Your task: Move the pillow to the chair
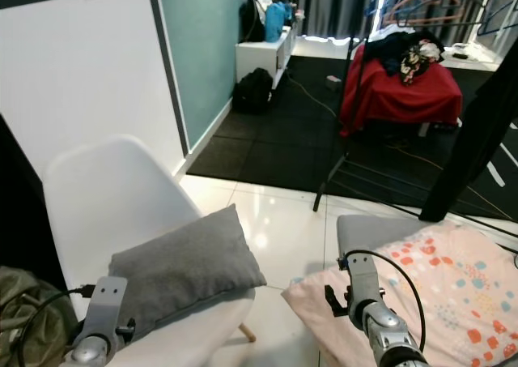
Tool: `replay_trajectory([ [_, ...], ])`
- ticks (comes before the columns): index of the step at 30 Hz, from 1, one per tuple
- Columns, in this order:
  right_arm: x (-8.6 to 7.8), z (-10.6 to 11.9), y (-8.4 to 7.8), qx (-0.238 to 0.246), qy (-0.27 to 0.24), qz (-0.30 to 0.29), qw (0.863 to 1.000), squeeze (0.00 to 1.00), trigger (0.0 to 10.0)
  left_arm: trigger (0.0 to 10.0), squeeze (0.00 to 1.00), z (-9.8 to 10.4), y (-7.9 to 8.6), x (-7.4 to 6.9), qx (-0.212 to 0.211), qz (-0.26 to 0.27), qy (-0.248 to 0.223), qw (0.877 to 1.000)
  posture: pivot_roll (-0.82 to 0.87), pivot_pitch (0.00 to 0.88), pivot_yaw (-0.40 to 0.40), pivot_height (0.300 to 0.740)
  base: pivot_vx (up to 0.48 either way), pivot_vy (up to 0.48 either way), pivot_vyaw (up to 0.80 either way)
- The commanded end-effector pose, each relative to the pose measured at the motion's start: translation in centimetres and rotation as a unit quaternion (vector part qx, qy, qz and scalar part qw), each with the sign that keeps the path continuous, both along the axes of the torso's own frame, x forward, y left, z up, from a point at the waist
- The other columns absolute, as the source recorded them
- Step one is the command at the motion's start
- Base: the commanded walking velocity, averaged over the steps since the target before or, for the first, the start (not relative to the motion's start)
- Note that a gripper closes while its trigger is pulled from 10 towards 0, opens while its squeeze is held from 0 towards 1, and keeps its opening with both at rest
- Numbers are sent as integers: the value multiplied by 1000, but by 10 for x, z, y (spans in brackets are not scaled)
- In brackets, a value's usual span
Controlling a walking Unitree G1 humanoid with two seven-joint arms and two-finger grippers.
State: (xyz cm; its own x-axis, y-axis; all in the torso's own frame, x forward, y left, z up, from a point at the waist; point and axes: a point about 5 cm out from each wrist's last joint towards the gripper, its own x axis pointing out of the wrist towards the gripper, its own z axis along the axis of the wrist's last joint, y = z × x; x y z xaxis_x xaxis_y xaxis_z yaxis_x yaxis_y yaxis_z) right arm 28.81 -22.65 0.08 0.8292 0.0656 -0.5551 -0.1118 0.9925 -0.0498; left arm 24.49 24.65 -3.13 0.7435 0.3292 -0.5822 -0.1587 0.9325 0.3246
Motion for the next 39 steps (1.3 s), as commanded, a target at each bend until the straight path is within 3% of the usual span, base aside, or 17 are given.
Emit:
replay_trajectory([
  [1, -1, -1, -1, 3, 6, -4, 1000, 0, 10000, 10000, 0, -2, 1, -3, 0, -3, 8, 1000, -75, 80, -72, 740, 0, 0, 0],
  [34, -6, -7, 0, 9, 18, -11, 1000, 0, 10000, 10000, 0, -4, -3, -5, 7, -29, 5, 1000, -86, 78, -60, 740, 0, 0, -714],
  [39, -6, -5, -3, 13, 13, -17, 1000, 0, 10000, 10000, 0, -4, -5, -4, 4, -38, 10, 999, -91, 82, -60, 740, 0, -50, -126],
])
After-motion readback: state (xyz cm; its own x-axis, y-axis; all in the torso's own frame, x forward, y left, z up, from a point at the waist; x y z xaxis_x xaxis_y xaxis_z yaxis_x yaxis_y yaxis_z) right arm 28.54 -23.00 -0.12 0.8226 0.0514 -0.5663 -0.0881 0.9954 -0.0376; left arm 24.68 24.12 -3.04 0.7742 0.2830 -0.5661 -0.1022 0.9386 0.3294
